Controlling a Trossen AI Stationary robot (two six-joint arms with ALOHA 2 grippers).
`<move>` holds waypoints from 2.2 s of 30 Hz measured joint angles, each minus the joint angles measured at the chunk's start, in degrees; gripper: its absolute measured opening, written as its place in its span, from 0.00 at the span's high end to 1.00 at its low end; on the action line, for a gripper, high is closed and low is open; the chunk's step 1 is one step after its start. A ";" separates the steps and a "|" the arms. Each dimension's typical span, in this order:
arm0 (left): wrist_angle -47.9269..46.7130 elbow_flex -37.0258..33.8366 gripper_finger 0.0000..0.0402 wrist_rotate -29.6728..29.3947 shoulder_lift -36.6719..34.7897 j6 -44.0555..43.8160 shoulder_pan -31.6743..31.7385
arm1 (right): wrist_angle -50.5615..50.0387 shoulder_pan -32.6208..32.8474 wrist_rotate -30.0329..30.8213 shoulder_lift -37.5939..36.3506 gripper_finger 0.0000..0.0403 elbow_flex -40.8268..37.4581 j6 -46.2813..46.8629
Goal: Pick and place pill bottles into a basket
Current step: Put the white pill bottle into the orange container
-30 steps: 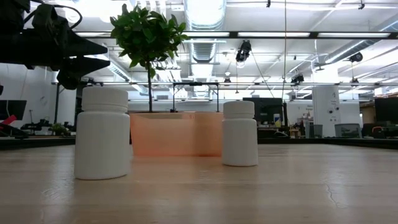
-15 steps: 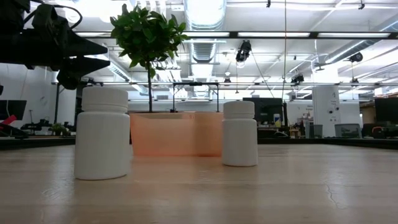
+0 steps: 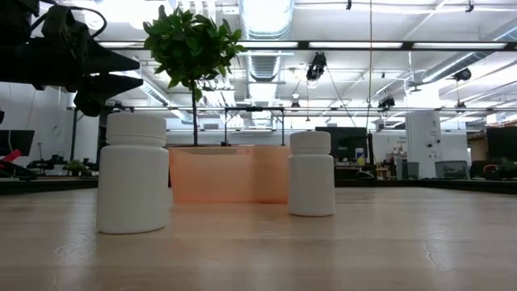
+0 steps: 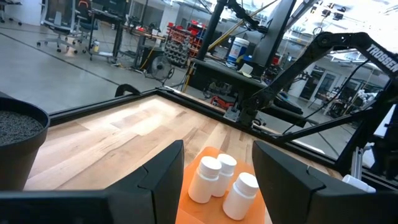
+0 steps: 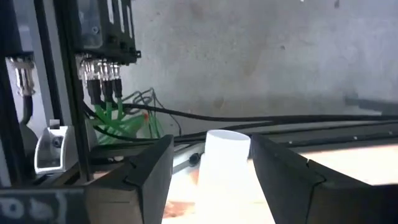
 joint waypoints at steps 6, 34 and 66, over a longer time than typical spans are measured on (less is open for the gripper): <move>-0.01 0.00 0.57 0.00 0.00 0.00 0.02 | 1.38 0.06 0.04 0.02 0.49 -1.13 -0.25; -0.01 0.00 0.57 0.00 0.00 0.00 0.00 | 8.50 -2.07 4.04 0.02 0.30 -7.45 -6.84; -0.01 0.00 0.57 0.00 0.00 0.00 0.02 | 16.27 -3.05 1.27 0.04 0.38 -12.25 -4.25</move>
